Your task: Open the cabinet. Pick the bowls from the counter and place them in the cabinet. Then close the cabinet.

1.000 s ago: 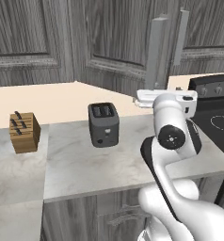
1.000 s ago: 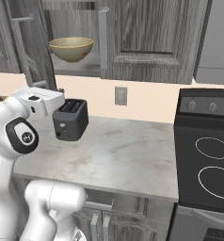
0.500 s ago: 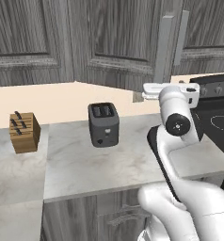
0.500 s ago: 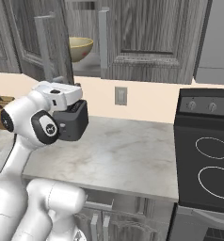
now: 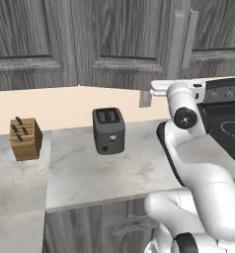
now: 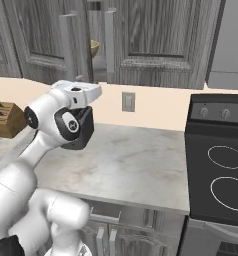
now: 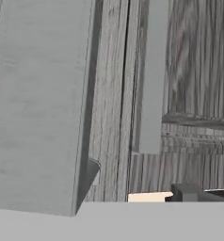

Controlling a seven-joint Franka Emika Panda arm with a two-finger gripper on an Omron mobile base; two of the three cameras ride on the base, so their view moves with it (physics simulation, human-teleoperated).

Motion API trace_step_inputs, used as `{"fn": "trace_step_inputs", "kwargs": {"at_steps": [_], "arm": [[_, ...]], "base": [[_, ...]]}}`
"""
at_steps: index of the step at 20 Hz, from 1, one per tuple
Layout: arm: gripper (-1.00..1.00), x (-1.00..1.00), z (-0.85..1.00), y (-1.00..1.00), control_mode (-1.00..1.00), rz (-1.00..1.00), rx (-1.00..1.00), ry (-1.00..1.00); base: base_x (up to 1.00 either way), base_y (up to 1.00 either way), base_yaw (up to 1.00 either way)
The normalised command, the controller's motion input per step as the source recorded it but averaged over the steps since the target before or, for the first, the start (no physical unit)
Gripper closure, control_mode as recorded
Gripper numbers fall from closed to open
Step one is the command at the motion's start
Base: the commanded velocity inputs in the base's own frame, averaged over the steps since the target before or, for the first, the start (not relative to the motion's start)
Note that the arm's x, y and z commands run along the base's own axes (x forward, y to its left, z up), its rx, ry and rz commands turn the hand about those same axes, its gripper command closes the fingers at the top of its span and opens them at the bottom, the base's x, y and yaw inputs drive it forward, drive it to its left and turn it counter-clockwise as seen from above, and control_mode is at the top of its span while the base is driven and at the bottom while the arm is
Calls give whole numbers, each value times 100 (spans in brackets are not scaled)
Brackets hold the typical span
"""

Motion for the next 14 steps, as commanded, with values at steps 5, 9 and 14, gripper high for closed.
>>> {"fn": "trace_step_inputs", "kwargs": {"at_steps": [5,9,14], "arm": [[-100,63,0,-19,-100,0,0,0],[-100,60,0,-30,-100,0,0,0],[-100,73,-9,-11,-100,0,0,0]], "base": [[0,0,0],[0,0,0],[0,0,0]]}}
